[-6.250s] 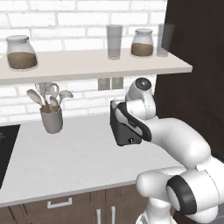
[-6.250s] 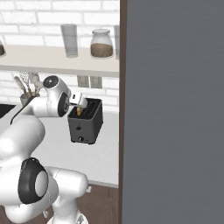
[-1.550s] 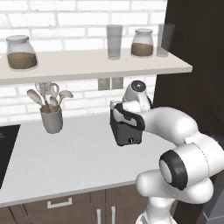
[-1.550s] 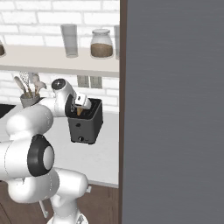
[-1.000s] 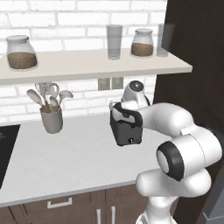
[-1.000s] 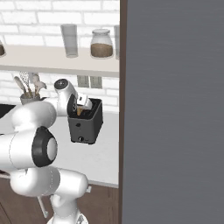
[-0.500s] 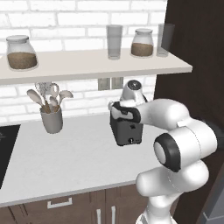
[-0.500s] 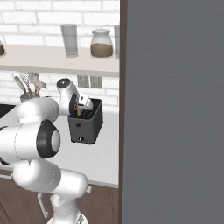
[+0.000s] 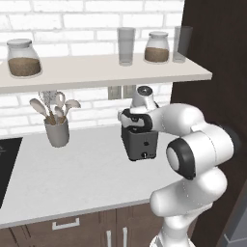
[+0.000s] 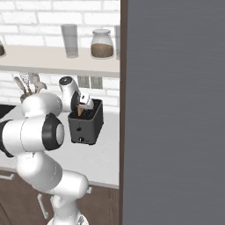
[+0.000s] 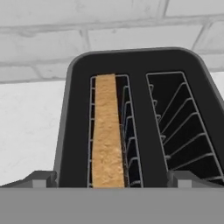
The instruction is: Start the toaster. Once the lever pops up, take the bread to the plate on the dining counter.
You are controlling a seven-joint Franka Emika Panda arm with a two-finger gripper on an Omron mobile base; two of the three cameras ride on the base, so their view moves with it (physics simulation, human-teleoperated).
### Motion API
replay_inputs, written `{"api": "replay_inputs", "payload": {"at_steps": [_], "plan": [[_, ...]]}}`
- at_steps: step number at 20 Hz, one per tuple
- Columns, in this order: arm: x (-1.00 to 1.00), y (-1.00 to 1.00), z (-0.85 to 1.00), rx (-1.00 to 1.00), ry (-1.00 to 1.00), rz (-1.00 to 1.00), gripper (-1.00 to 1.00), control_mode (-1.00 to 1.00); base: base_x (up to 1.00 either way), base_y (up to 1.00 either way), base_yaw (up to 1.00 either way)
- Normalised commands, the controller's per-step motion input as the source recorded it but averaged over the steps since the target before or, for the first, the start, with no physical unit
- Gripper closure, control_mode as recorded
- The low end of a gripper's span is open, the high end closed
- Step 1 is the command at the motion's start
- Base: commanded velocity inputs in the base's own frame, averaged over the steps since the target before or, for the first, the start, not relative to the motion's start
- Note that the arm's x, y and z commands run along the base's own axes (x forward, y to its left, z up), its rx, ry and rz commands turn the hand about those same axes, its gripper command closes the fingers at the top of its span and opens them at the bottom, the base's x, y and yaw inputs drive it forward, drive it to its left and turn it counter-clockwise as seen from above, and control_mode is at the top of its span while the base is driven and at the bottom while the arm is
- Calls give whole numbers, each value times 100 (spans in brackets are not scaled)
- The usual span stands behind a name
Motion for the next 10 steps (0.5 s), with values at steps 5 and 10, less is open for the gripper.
{"api": "replay_inputs", "payload": {"at_steps": [5,10], "plan": [[1,1,0,0,0,0,-100,-100,0,0,0],[0,0,0,0,0,0,100,-100,0,0,0]]}}
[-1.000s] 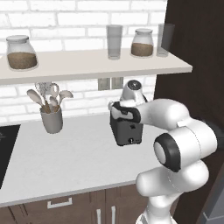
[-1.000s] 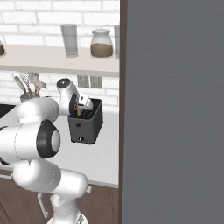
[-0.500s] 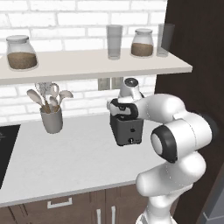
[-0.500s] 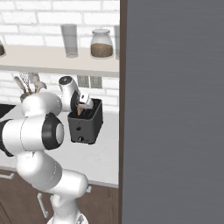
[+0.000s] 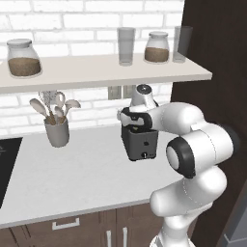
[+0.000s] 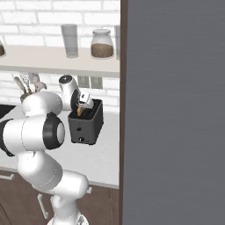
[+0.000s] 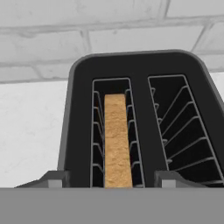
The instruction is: Start the toaster. Once the lever pops up, take the bread to the plate on the dining counter.
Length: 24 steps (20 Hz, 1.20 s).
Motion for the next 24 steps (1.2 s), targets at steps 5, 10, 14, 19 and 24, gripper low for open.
{"api": "replay_inputs", "payload": {"at_steps": [5,10,14,19,24], "plan": [[0,0,0,0,-1,0,100,-100,0,0,0],[-2,0,3,0,-4,0,100,-100,0,0,0],[-34,0,41,0,-17,0,100,-100,0,0,0],[-59,0,41,0,-29,0,100,-100,0,0,0],[-32,2,70,0,-13,0,100,-100,0,0,0]]}}
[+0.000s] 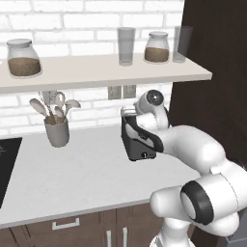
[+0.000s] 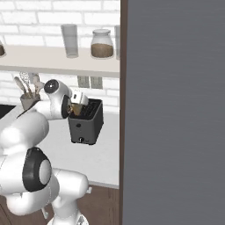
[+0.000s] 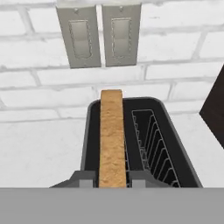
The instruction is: Start the toaster. Once the lever pops up, take the bread to the plate on the dining counter.
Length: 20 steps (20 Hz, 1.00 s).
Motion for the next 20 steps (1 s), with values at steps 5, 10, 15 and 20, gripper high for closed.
{"api": "replay_inputs", "payload": {"at_steps": [5,10,15,20], "plan": [[-26,12,75,0,1,0,100,-100,0,0,0],[-29,27,75,0,12,0,100,-100,0,0,0],[-75,12,41,0,2,0,100,-100,0,0,0],[-54,-1,3,0,0,0,100,-100,0,0,0]]}}
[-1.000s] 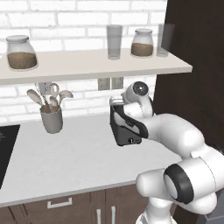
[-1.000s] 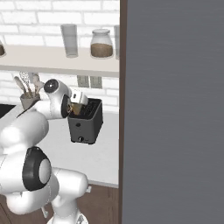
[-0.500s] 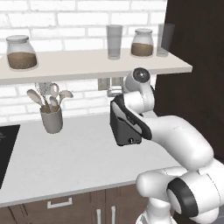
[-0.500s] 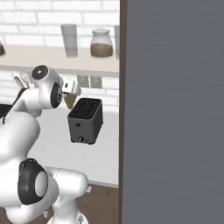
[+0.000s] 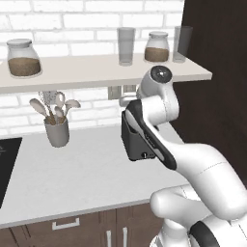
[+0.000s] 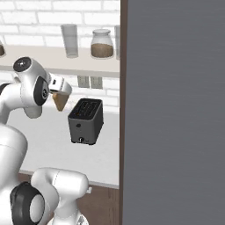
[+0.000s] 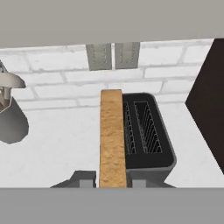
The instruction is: Start the toaster. Once the lever pops up, take the bread to the plate on the dining counter.
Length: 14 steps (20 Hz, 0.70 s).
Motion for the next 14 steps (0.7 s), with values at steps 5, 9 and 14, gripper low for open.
{"api": "replay_inputs", "payload": {"at_steps": [5,9,14], "plan": [[-6,1,-1,0,1,0,100,-100,0,0,0],[-5,0,-2,-1,0,0,100,-100,0,0,0],[-17,0,0,0,0,0,100,100,-10,2,-1]]}}
